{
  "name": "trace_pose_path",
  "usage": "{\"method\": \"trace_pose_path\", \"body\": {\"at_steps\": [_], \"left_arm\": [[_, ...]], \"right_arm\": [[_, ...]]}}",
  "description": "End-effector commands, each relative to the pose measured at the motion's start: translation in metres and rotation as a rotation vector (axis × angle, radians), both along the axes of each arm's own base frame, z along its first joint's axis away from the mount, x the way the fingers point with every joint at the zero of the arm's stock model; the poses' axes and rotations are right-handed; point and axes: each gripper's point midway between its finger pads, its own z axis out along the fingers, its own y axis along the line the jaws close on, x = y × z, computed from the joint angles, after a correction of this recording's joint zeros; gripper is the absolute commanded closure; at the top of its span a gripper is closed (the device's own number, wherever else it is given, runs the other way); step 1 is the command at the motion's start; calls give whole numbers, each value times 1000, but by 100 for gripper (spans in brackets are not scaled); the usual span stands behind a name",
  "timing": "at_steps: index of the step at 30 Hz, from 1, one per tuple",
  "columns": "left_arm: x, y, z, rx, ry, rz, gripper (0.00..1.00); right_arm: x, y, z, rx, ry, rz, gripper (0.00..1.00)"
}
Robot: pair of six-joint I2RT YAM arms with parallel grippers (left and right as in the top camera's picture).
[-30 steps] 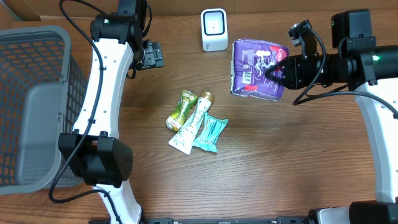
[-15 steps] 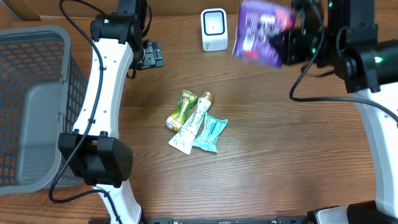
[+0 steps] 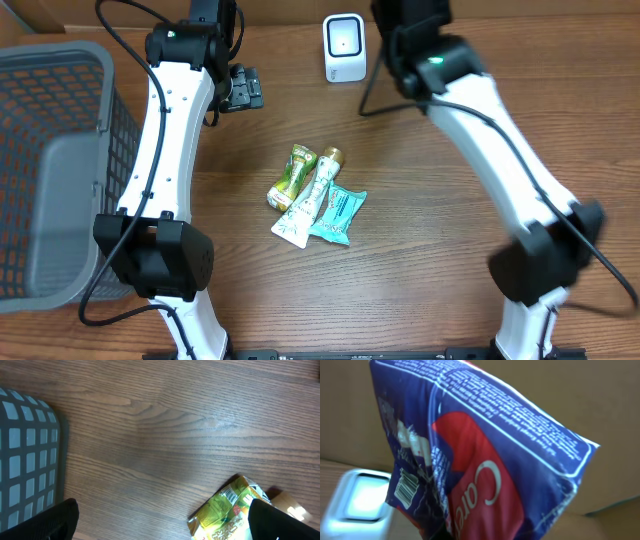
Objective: Scan the item barcode
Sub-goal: 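Carry the purple bag with the right gripper to the white scanner, then hold the purple bag's barcode in front of the white scanner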
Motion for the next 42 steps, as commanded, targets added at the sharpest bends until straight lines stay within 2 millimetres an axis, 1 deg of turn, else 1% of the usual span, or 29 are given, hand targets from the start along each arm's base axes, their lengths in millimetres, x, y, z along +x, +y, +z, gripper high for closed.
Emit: {"method": "trace_pose_path", "body": {"at_steps": [1,4,6,9,12,16,21,23,26,28,30,34,36,40,42], "left_arm": [[1,1,13,7,-35,-5,0],[1,1,13,7,-35,-5,0],[1,1,13,7,-35,-5,1],[1,1,13,7,-35,-5,0],[1,1,13,7,-35,-5,0],[1,1,13,7,-36,-5,0],[1,1,13,7,-35,-5,0],[1,1,13,7,-35,-5,0],[1,1,13,7,-35,-5,1],[1,1,13,7,-35,-5,0],[1,1,13,7,-35,-5,0],[1,1,13,7,-35,-5,0],[1,1,13,7,-35,-6,0],[1,1,13,7,-35,-5,1],[1,1,13,7,-35,-5,0]], "right_arm": [[23,-13,-15,-285,-3,-66,96],[43,-5,-36,-425,0,-35,96],[52,0,-48,-516,13,-7,96],[63,8,-65,-571,13,22,96],[67,24,-83,-587,30,92,96],[67,42,-93,-588,35,174,96],[69,56,-95,-578,19,256,96],[69,59,-97,-674,41,308,96],[68,61,-101,-874,80,386,96],[69,66,-102,-963,88,437,96],[69,70,-102,-999,84,475,96],[69,72,-101,-1011,76,483,96],[70,73,-95,-1006,57,465,96],[73,77,-79,-978,-16,432,96],[75,81,-68,-937,-70,412,96]]}}
